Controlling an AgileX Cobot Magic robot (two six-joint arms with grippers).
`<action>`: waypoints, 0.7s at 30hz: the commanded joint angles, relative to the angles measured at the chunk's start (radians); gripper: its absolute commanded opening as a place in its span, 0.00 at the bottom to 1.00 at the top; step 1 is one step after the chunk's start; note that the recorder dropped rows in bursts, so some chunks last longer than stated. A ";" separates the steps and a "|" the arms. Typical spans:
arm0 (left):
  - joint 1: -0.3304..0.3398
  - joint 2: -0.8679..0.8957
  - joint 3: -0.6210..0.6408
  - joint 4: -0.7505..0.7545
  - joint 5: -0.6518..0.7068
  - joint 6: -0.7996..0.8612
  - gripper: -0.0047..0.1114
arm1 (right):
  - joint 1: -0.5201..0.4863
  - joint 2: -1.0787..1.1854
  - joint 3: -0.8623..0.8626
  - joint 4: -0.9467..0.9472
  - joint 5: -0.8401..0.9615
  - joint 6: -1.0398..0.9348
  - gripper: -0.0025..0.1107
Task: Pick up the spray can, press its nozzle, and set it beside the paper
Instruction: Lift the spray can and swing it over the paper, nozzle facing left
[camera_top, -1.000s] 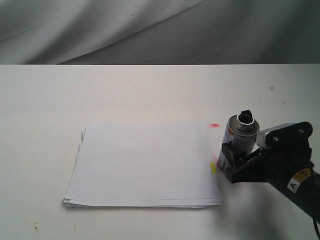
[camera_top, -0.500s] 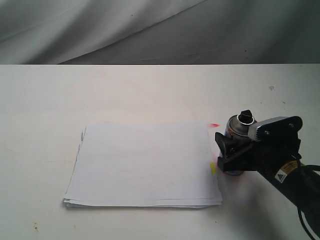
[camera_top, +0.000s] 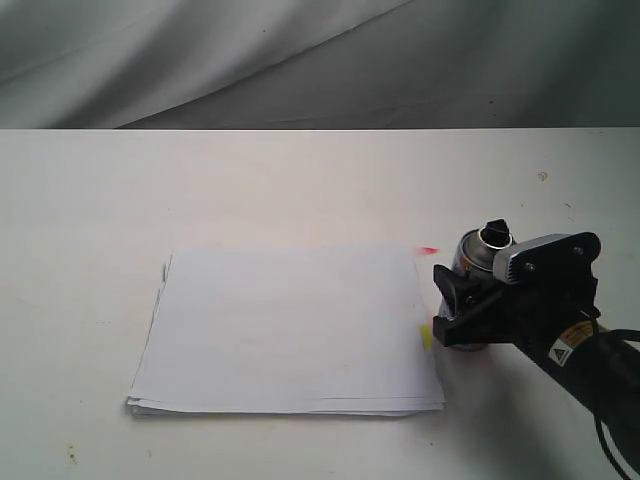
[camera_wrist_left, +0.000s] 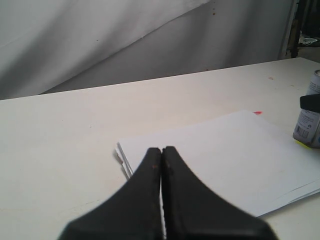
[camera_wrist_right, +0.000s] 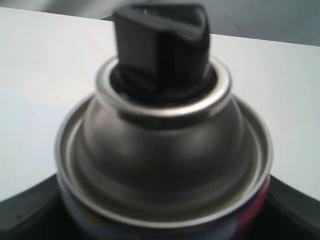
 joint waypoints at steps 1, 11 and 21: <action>-0.005 -0.005 0.004 -0.006 0.002 -0.001 0.04 | 0.002 -0.007 -0.002 -0.025 0.017 0.004 0.02; -0.005 -0.005 0.004 -0.006 0.002 -0.001 0.04 | 0.002 -0.462 -0.056 -0.032 0.656 0.005 0.02; -0.005 -0.005 0.004 -0.006 0.002 -0.001 0.04 | 0.144 -0.727 -0.387 -0.160 1.408 0.004 0.02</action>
